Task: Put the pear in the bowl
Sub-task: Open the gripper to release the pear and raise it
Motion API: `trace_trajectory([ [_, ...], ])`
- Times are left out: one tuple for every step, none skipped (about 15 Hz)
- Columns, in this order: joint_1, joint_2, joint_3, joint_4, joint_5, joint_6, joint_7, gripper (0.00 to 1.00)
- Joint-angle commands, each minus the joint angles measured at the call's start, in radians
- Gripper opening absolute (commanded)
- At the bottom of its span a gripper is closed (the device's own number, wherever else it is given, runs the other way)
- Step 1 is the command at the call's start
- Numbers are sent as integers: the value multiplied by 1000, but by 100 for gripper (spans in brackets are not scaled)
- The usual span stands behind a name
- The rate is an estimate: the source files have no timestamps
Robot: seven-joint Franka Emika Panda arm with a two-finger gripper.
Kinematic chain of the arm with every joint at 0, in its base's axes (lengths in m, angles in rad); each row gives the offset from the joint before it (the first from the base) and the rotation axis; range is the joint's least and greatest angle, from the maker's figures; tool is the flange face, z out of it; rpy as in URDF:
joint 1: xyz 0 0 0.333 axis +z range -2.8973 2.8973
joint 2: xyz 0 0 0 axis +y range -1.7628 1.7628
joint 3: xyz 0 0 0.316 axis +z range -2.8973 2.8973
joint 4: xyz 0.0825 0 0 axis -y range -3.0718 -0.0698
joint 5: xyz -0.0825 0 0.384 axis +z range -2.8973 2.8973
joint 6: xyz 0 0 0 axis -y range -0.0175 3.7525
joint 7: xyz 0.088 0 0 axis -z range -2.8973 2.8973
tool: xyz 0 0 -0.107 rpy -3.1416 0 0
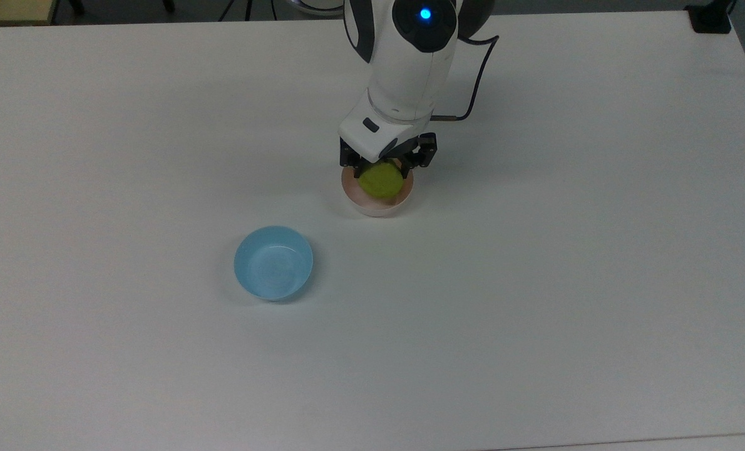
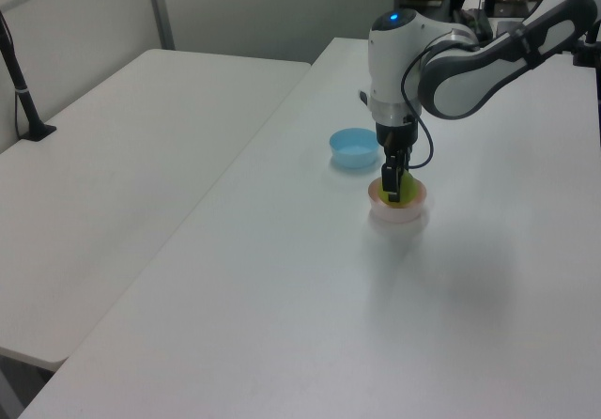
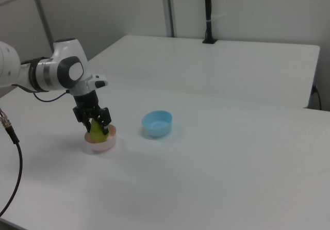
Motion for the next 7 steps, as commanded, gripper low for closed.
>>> trace_trajectory([
  [7, -3, -11, 1, -16, 10, 5, 100],
  [6, -9, -11, 4, -16, 7, 5, 100],
  [6, -12, -11, 20, -16, -2, 5, 100],
  [4, -21, -14, 28, -16, -14, 5, 100],
  [4, -30, -17, 34, -16, -19, 4, 100],
  [4, -41, -20, 43, -16, -33, 0, 100],
  [0, -61, -24, 50, -15, -54, -9, 100],
])
